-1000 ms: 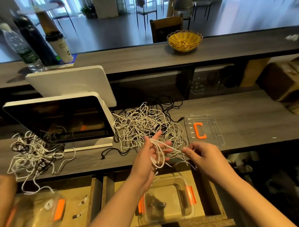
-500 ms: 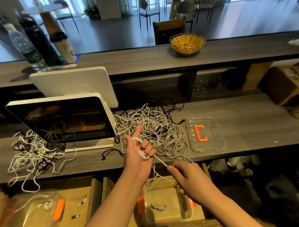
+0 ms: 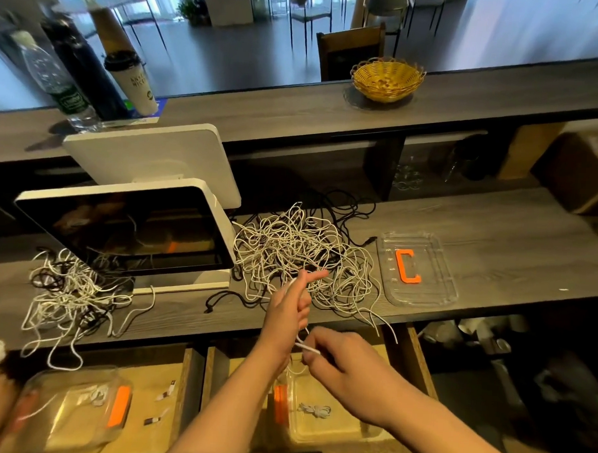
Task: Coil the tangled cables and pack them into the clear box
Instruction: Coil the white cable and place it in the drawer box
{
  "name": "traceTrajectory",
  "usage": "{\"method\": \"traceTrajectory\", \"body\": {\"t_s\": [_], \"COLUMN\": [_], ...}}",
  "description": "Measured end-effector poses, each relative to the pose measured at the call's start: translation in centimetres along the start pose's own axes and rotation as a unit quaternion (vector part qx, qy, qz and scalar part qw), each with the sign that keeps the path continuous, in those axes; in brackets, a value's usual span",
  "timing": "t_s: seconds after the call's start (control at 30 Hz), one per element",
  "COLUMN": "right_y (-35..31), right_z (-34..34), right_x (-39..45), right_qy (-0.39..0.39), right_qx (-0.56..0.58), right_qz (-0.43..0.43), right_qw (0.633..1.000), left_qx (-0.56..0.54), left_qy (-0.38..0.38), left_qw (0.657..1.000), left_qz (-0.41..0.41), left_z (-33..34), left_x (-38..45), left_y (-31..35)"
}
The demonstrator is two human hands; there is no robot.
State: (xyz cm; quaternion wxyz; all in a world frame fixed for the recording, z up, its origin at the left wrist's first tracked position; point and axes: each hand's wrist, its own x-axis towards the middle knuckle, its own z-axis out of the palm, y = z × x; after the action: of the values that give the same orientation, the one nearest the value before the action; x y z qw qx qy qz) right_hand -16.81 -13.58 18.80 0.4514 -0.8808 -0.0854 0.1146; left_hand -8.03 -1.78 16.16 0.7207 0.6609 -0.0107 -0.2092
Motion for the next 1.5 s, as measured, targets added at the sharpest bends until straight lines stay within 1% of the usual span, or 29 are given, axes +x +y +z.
{"method": "traceTrajectory", "body": {"t_s": [0.1, 0.17, 0.23, 0.33, 0.4, 0.47, 0.57, 0.63, 0.67, 0.73, 0.77, 0.83, 0.93, 1.07, 1.13, 1.17, 1.23, 1.3, 1.37, 1.43, 1.5], "right_y": [-0.4, -0.4, -0.1, 0.5, 1.1, 1.8, 2.4, 2.7, 2.9, 3.2, 3.3, 3.5, 3.5, 4.2, 4.9, 5.1, 5.4, 5.3, 5.0, 4.7, 4.1], "right_z": [-0.9, -1.4, -1.8, -2.4, -3.0, -3.7, -4.5, -4.7, -4.7, -4.8, -4.9, -4.9, -4.6, -5.2, -5.9, -6.3, -6.9, -7.5, -7.8, -7.9, -7.9], "right_x": [0.7, 1.4, 2.3, 3.5, 4.0, 4.6, 5.5, 6.0, 6.1, 6.4, 6.5, 6.8, 7.3, 7.5, 7.7, 7.7, 7.7, 7.6, 7.4, 7.1, 6.8], "right_qy": [0.020, 0.044, 0.083, 0.144, 0.177, 0.188, 0.179, 0.179, 0.179, 0.178, 0.181, 0.188, 0.186, 0.180, 0.182, 0.184, 0.187, 0.187, 0.191, 0.195, 0.188], "right_qx": [0.032, 0.030, 0.004, -0.028, -0.044, -0.049, -0.040, -0.036, -0.031, -0.018, -0.010, -0.014, -0.014, 0.042, 0.048, 0.049, 0.058, 0.065, 0.069, 0.077, 0.097], "right_qz": [-0.028, -0.040, -0.042, -0.031, -0.015, -0.004, 0.001, -0.003, -0.007, -0.006, -0.003, 0.002, 0.006, 0.046, 0.061, 0.063, 0.063, 0.064, 0.062, 0.057, 0.044], "right_qw": [0.999, 0.998, 0.996, 0.989, 0.983, 0.981, 0.983, 0.983, 0.983, 0.984, 0.983, 0.982, 0.983, 0.982, 0.980, 0.980, 0.979, 0.978, 0.977, 0.976, 0.977], "left_qx": [0.026, 0.038, 0.006, -0.056, -0.065, -0.062, -0.007, 0.075, 0.136, 0.247, 0.271, 0.269, 0.225, 0.214, 0.231, 0.244, 0.250, 0.186, 0.065, -0.042, -0.112], "left_qy": [-0.053, -0.090, -0.106, -0.126, -0.140, -0.178, -0.214, -0.219, -0.218, -0.207, -0.201, -0.192, -0.158, -0.167, -0.155, -0.137, -0.070, 0.004, 0.059, 0.081, 0.088], "left_qw": [0.997, 0.989, 0.980, 0.964, 0.952, 0.943, 0.946, 0.947, 0.945, 0.934, 0.931, 0.933, 0.946, 0.949, 0.950, 0.952, 0.963, 0.982, 0.996, 0.996, 0.990], "left_qz": [-0.058, -0.112, -0.168, -0.226, -0.265, -0.273, -0.245, -0.221, -0.201, -0.151, -0.139, -0.142, -0.170, -0.163, -0.144, -0.123, -0.072, -0.039, -0.035, -0.023, -0.004], "left_z": [0.0, 0.0, -0.1, -0.4, -0.6, -0.8, -1.0, -1.0, -1.0, -1.3, -1.5, -2.0, -2.7, -3.1, -3.1, -3.0, -2.7, -2.3, -2.0, -1.8, -1.7], "left_x": [-0.3, -0.6, -0.9, -1.1, -1.1, -1.0, -1.0, -1.2, -1.2, -1.2, -1.2, -1.1, -1.0, -0.8, -0.6, -0.4, 0.0, 0.6, 0.9, 1.2, 1.4], "left_y": [0.0, -0.2, -0.4, 0.0, 0.2, -0.1, 0.1, 0.8, 1.1, 1.5, 1.6, 1.5, 1.3, 1.0, 0.9, 0.9, 0.8, 1.0, 1.3, 1.7, 2.3]}}
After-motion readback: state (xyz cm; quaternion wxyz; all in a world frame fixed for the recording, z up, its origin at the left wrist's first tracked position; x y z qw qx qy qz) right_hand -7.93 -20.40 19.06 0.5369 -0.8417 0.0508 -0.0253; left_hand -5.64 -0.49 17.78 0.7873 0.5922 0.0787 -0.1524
